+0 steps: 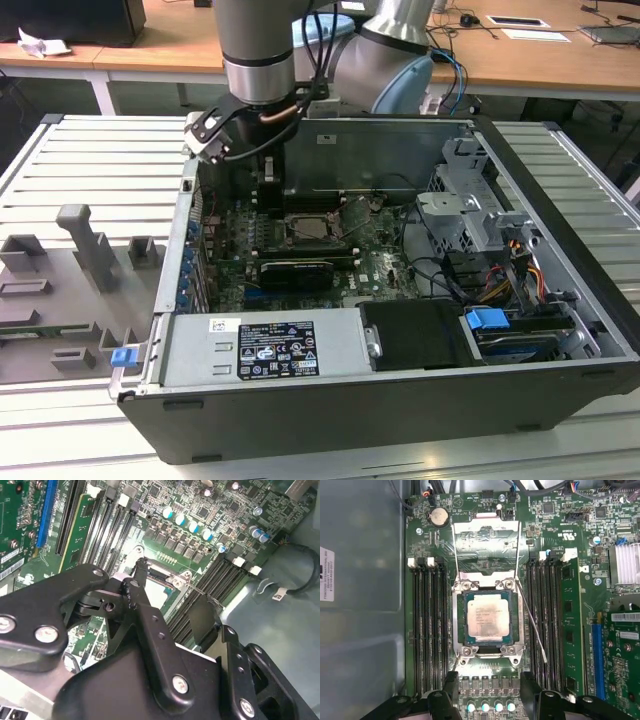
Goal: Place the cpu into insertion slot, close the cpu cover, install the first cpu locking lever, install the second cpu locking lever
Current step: 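Place the cpu into insertion slot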
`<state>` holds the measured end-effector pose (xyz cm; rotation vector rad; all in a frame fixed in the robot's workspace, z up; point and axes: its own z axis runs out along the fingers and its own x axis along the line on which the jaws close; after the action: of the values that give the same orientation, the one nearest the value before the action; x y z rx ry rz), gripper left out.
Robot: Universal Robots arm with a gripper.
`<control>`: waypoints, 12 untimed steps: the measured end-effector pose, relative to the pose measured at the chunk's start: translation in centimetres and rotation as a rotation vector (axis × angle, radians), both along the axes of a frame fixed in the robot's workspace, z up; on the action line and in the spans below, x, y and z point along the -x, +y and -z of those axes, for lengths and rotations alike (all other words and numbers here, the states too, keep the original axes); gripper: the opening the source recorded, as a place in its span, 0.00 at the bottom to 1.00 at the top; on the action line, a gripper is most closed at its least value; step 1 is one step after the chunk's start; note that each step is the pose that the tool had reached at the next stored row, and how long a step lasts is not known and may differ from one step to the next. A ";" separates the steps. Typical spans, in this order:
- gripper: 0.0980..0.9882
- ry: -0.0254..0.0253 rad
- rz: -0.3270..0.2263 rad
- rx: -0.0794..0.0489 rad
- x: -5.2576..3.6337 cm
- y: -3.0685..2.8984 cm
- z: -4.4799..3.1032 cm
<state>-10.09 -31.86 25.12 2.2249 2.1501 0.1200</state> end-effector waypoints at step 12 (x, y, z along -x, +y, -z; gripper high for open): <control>0.48 0.0076 -0.002 0.000 -3.93 0.00 0.15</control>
<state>-6.16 -31.86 24.97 2.2265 2.1567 0.1118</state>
